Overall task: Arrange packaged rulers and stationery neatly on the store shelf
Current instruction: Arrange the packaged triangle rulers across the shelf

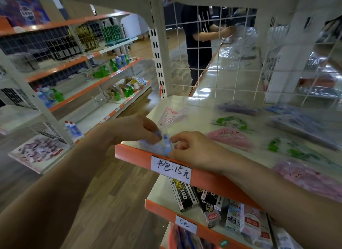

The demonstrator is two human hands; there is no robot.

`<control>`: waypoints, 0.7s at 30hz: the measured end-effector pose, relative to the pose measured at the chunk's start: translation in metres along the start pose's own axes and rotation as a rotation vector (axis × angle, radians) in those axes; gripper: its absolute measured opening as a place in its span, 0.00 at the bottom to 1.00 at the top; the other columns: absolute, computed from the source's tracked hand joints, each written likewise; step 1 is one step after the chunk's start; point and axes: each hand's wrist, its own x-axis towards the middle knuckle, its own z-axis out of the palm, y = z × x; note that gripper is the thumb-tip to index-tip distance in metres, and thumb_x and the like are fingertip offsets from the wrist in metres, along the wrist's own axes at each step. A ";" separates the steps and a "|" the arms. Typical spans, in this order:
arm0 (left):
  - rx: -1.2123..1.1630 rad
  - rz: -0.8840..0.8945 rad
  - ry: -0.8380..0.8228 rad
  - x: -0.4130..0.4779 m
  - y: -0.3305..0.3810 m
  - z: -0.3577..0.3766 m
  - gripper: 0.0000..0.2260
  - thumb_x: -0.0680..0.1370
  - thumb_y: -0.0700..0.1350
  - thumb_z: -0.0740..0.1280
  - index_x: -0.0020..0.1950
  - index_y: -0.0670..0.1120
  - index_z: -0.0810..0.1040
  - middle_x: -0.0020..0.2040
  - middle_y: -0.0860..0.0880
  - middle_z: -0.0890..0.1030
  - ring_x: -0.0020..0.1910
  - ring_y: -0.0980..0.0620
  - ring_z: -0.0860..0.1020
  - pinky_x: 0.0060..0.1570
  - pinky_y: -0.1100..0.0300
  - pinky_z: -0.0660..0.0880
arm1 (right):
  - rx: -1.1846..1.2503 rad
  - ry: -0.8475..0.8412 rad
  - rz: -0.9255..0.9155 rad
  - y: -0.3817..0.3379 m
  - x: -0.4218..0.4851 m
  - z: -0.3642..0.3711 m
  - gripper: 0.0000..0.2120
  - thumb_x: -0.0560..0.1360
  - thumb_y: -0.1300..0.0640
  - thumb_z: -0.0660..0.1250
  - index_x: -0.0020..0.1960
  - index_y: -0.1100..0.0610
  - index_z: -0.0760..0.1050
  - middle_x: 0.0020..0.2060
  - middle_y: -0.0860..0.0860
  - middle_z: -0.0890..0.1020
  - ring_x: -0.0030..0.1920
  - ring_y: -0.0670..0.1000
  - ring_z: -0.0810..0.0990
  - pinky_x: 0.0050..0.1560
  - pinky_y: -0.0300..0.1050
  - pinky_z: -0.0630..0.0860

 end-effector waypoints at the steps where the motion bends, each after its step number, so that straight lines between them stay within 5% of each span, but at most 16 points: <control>1: -0.143 0.029 0.056 0.002 0.002 0.001 0.03 0.73 0.43 0.72 0.46 0.48 0.82 0.45 0.50 0.83 0.44 0.54 0.79 0.46 0.66 0.76 | 0.025 0.029 -0.006 0.001 0.001 -0.002 0.16 0.73 0.53 0.70 0.59 0.56 0.76 0.48 0.54 0.83 0.43 0.49 0.80 0.37 0.34 0.70; 4: -0.587 0.063 0.138 0.009 0.013 0.006 0.05 0.73 0.40 0.71 0.47 0.42 0.81 0.41 0.44 0.83 0.38 0.52 0.81 0.49 0.57 0.79 | 0.173 0.183 0.015 0.004 0.002 -0.021 0.08 0.73 0.55 0.71 0.51 0.52 0.77 0.40 0.46 0.82 0.38 0.41 0.79 0.36 0.33 0.72; 9: -1.271 0.233 -0.048 0.026 0.046 0.036 0.09 0.72 0.46 0.67 0.50 0.43 0.79 0.37 0.46 0.81 0.34 0.51 0.81 0.40 0.57 0.80 | 0.394 0.528 0.033 0.018 -0.011 -0.067 0.04 0.74 0.60 0.69 0.41 0.54 0.80 0.30 0.47 0.81 0.32 0.41 0.78 0.35 0.38 0.76; 15: -1.352 0.336 0.003 0.039 0.082 0.091 0.07 0.74 0.43 0.66 0.49 0.43 0.81 0.39 0.46 0.80 0.37 0.51 0.78 0.39 0.59 0.75 | 0.466 0.670 0.020 0.034 -0.040 -0.084 0.04 0.77 0.63 0.65 0.48 0.60 0.78 0.34 0.54 0.82 0.28 0.40 0.78 0.29 0.29 0.71; 21: -1.284 0.399 0.056 0.032 0.087 0.100 0.11 0.74 0.41 0.64 0.55 0.43 0.78 0.45 0.43 0.83 0.37 0.49 0.81 0.39 0.57 0.77 | 0.429 0.634 0.089 0.048 -0.048 -0.076 0.02 0.77 0.62 0.64 0.48 0.58 0.76 0.36 0.53 0.83 0.30 0.41 0.80 0.30 0.29 0.72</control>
